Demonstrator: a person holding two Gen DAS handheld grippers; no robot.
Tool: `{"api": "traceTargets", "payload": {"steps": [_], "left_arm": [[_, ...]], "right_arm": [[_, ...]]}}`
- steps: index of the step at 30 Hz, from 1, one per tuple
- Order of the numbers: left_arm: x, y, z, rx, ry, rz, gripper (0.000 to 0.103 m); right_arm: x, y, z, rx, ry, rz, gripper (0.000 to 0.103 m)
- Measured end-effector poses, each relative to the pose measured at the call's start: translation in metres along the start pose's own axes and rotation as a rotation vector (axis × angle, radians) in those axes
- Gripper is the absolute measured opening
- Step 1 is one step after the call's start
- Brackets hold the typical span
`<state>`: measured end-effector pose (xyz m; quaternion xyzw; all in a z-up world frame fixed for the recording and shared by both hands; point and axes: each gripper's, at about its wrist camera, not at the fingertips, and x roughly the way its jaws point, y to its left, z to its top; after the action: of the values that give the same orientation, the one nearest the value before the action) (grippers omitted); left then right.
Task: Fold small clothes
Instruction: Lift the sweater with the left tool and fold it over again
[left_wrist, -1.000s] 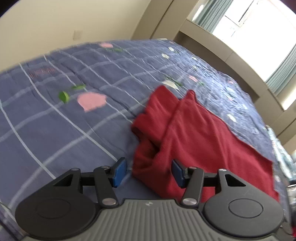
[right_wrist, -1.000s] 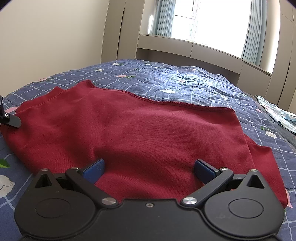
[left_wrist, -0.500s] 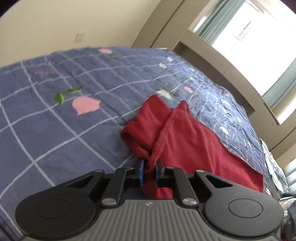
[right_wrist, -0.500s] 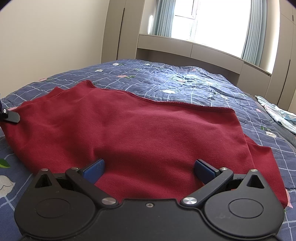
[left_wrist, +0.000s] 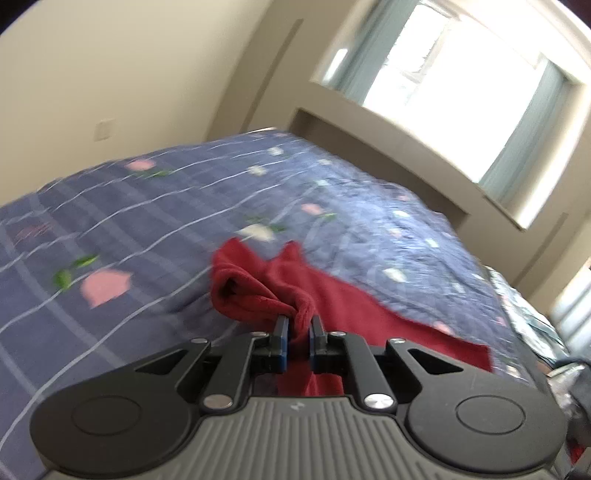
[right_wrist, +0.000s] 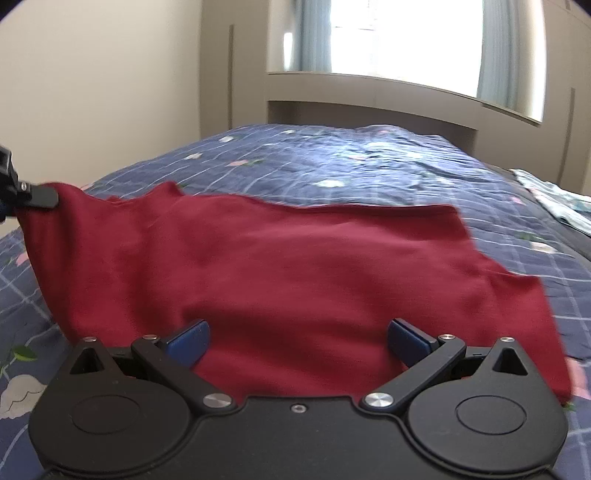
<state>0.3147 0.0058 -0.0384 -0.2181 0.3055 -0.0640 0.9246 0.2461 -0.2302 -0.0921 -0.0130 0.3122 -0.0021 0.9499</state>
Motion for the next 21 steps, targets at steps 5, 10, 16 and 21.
{"api": "traceTargets", "payload": {"steps": [5,10,16,21], "left_arm": [[0.006,-0.059,0.018,0.153,-0.001,-0.124,0.009],[0.008,-0.135,0.012,0.32,0.024,-0.276,0.009],[0.008,-0.212,-0.039,0.516,0.108,-0.441,0.009],[0.013,-0.249,-0.095,0.644,0.224,-0.504,0.009]], "right_arm": [[-0.021,-0.034,-0.005,0.011,-0.006,-0.08,0.103],[-0.055,-0.08,-0.02,0.043,-0.004,-0.175,0.103],[-0.096,-0.13,-0.047,0.123,0.017,-0.286,0.103],[-0.112,-0.158,-0.068,0.172,0.044,-0.334,0.103]]}}
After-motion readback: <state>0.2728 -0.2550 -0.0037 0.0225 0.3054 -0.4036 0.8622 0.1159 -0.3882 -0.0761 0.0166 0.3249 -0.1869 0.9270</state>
